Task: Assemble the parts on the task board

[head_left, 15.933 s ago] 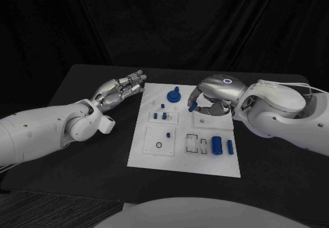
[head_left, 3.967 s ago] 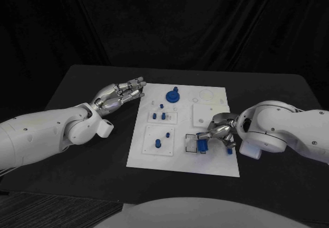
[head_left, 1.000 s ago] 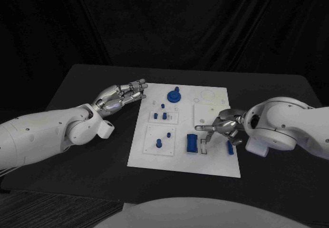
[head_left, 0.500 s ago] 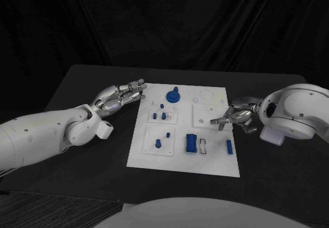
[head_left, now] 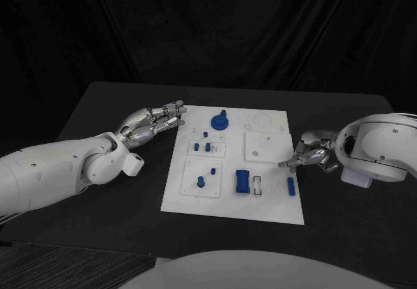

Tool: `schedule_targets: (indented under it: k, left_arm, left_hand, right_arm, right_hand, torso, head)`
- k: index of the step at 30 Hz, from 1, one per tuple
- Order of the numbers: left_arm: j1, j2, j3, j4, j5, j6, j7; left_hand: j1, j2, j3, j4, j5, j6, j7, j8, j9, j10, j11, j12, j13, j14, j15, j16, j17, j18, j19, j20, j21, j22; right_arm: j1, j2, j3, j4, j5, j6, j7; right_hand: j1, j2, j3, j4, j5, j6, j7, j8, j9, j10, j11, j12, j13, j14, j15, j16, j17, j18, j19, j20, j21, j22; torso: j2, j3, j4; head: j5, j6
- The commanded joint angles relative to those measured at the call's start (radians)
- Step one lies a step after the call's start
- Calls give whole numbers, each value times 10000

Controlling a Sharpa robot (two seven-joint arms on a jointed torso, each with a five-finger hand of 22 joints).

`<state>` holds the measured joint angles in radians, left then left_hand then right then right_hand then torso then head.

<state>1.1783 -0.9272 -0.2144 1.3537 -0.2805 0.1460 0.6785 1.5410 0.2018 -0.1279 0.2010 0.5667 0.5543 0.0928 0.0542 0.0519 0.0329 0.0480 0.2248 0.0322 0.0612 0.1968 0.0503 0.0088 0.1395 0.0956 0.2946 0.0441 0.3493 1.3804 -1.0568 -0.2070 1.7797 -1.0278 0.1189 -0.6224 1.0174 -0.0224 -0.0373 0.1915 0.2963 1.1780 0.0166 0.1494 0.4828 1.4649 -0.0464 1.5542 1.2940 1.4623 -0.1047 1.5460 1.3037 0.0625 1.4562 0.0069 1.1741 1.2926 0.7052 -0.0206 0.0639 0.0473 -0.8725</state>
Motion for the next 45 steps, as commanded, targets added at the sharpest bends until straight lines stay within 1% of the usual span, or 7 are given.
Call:
schedule_targets:
  k: [1, 8, 17, 33, 42, 44, 45]
  left_arm:
    - [-12, 23, 7, 5, 52, 94, 751]
    - [-12, 44, 7, -17, 52, 106, 741]
    - [-13, 52, 7, -28, 52, 109, 730]
    - [-14, 58, 7, -45, 52, 141, 700]
    - [-16, 72, 7, -56, 52, 162, 690]
    - [-17, 72, 6, -57, 52, 166, 688]
    - [-17, 71, 6, -57, 52, 167, 688]
  left_hand:
    - [130, -48, 113, -164, 157, 87, -26, 47, 37, -31, 141, 273, 21, 8, 72, 177, 121, 103, 43, -11, 15, -48]
    - [125, -51, 125, -175, 160, 110, -8, 50, 38, -22, 162, 286, 22, 10, 76, 180, 121, 97, 45, -11, 14, -57]
    - [125, -51, 125, -175, 160, 110, -8, 50, 38, -22, 162, 286, 22, 10, 76, 180, 121, 97, 45, -11, 14, -57]
    - [122, -54, 140, -189, 167, 149, 9, 55, 42, -15, 182, 298, 23, 18, 80, 189, 123, 89, 48, -11, 14, -62]
    - [120, -56, 154, -202, 173, 151, 22, 55, 41, -11, 196, 300, 23, 22, 86, 193, 123, 81, 50, -11, 14, -68]
    - [120, -56, 154, -202, 173, 151, 22, 55, 41, -11, 196, 300, 23, 22, 86, 193, 123, 81, 50, -11, 14, -68]
    - [120, -56, 154, -202, 173, 151, 22, 55, 41, -11, 196, 300, 23, 22, 86, 193, 123, 81, 50, -11, 14, -68]
  right_arm:
    - [-68, -52, 4, 4, -717, 448, -195]
    - [-122, -142, 3, 31, -1039, 600, -229]
    - [-186, -167, 3, 52, -1600, 708, -242]
    - [-498, -32, 3, 81, -1546, 760, -246]
    - [-531, 51, 3, 59, -1386, 688, -244]
    - [-536, 62, 3, 44, -1377, 689, -244]
    - [-540, 71, 3, 34, -1373, 695, -245]
  right_hand:
    - [79, 30, -203, 5, -169, 207, 33, 233, 141, 1059, -73, 166, 2767, 1085, -47, 248, 2671, 125, 123, -42, 251, 1803]
    - [19, 84, -220, 52, -294, 391, -22, 340, 184, 1059, -113, 166, 2767, 1083, -73, 244, 2665, 111, 133, -59, 344, 1822]
    - [28, 99, -238, 49, -372, 653, -129, 608, 337, 1059, -197, 166, 2767, 1062, -137, 179, 2566, 127, 96, -106, 296, 1802]
    - [4, 155, -257, 87, -424, 273, -49, 487, 306, 1059, -154, 166, 2767, 994, -122, -23, 2267, 170, -11, -114, 50, 1730]
    - [288, 241, -144, -102, 83, 184, -35, 474, 295, 1059, -137, 166, 2767, 969, -104, -101, 2155, 190, -63, -93, -66, 1697]
    - [358, 252, -113, -158, 256, 153, -30, 462, 286, 1059, -134, 166, 2767, 965, -102, -116, 2133, 196, -76, -91, -100, 1687]
    - [462, 263, -62, -234, 527, 123, -29, 448, 276, 1059, -133, 166, 2767, 963, -104, -124, 2122, 199, -81, -91, -112, 1684]
  torso:
    - [-5, -14, 3]
    - [5, 3, -4]
    - [2, 1, -8]
    - [2, 0, 0]
    - [4, 7, -8]
    - [3, 7, -8]
    - [3, 7, -8]
  head:
    - [-30, -1]
    - [-59, -1]
    - [-64, -1]
    - [-84, -1]
    - [-87, -1]
    - [-80, -1]
    - [-80, -1]
